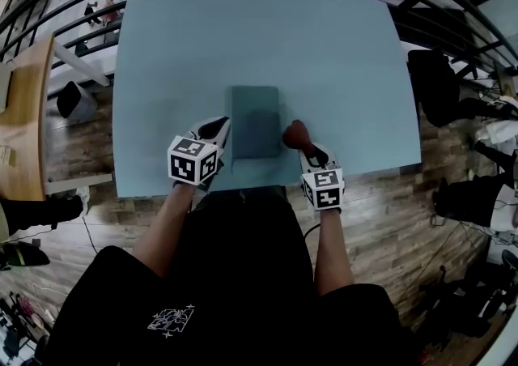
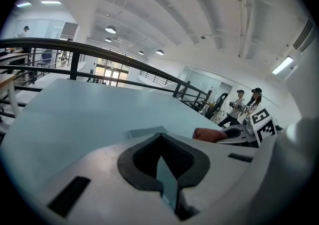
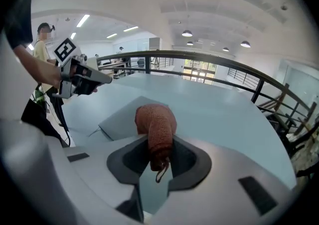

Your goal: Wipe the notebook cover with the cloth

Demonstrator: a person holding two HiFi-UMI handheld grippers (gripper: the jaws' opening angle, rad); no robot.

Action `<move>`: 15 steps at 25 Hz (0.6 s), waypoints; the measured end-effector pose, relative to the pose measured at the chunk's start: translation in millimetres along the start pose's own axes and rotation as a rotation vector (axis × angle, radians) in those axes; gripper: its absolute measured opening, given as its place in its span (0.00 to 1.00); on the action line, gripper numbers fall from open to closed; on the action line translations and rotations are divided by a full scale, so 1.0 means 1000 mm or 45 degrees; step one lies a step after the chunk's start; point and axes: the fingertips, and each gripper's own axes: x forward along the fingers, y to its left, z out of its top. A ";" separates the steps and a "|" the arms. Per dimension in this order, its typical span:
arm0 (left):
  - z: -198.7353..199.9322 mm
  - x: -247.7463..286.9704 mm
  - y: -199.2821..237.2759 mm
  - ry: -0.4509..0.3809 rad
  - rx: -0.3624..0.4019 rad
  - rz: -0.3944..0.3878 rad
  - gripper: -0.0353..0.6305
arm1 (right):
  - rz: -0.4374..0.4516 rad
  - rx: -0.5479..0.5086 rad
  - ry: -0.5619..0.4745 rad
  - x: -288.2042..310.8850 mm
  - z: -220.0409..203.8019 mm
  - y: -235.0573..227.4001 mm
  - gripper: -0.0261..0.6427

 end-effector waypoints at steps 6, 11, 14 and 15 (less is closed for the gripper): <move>0.010 -0.003 -0.016 -0.043 -0.017 0.071 0.04 | 0.109 0.076 -0.129 -0.005 0.028 -0.010 0.17; 0.017 -0.013 -0.034 -0.082 -0.027 0.124 0.04 | 0.225 0.196 -0.261 -0.018 0.054 -0.004 0.16; 0.021 -0.019 -0.046 -0.111 -0.029 0.150 0.04 | 0.281 0.266 -0.336 -0.029 0.068 -0.004 0.16; 0.022 -0.022 -0.051 -0.118 -0.029 0.156 0.04 | 0.296 0.290 -0.357 -0.033 0.073 -0.004 0.16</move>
